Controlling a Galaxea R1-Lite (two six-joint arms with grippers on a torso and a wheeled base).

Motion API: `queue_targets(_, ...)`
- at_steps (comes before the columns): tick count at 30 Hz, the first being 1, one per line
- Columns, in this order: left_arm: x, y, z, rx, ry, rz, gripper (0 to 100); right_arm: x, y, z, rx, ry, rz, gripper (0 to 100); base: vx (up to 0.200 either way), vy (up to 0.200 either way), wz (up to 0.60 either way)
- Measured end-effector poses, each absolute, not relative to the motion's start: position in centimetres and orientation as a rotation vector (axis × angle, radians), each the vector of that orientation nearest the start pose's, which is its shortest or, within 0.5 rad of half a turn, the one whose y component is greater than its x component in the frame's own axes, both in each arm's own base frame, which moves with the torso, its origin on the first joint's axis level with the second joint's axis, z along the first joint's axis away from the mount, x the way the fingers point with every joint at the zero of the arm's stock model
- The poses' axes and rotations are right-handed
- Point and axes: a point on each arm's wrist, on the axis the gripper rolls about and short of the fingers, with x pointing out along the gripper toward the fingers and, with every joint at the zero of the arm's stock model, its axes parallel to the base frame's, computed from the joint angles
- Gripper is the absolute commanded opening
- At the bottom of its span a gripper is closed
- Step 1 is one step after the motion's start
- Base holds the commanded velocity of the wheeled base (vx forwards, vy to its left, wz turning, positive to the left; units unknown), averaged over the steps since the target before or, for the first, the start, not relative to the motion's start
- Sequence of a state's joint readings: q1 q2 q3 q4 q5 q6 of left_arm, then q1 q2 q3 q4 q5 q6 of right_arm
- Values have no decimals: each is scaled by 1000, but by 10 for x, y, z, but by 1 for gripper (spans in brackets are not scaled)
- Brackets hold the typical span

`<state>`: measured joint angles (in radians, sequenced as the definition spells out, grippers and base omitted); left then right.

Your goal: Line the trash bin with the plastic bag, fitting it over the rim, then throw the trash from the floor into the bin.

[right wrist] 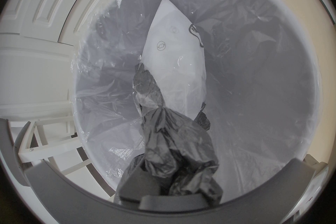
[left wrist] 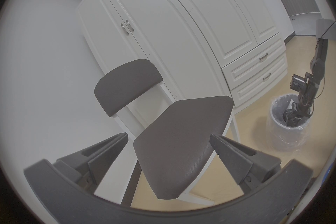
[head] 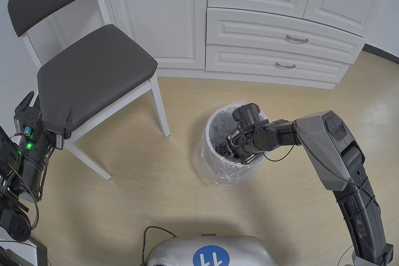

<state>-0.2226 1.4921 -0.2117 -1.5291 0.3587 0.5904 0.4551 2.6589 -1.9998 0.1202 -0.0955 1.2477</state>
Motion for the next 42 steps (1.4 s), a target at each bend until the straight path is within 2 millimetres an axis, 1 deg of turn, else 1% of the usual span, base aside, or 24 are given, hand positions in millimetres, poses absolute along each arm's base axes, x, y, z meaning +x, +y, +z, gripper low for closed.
queue_targets(9, 193, -36, 178, 516, -190, 199, 100, 470, 229, 20, 966, 842, -170, 100, 0, 0, 0)
queue_targets(15, 193, -36, 178, 515, -191, 200, 100, 470, 228, 27, 972, 824, -172, 100, 0, 0, 0)
queue_targets(20, 193, -36, 179, 515, -193, 201, 100, 470, 228, 39, 980, 802, -162, 100, 0, 0, 0)
queue_targets(26, 193, -36, 179, 514, -194, 200, 100, 465, 227, 67, 985, 767, -128, 100, 0, 0, 0)
queue_targets(29, 193, -36, 178, 514, -193, 199, 100, 457, 226, 78, 950, 766, -111, 100, 0, 0, 0)
queue_targets(33, 193, -37, 177, 515, -189, 192, 100, 442, 222, 88, 836, 760, -77, 100, 0, 0, 0)
queue_targets(36, 193, -38, 175, 514, -183, 183, 100, 428, 218, 91, 733, 736, -33, 100, 0, 0, 0)
queue_targets(42, 196, -41, 170, 512, -162, 164, 100, 400, 203, 90, 495, 640, 71, 100, 0, 0, 0)
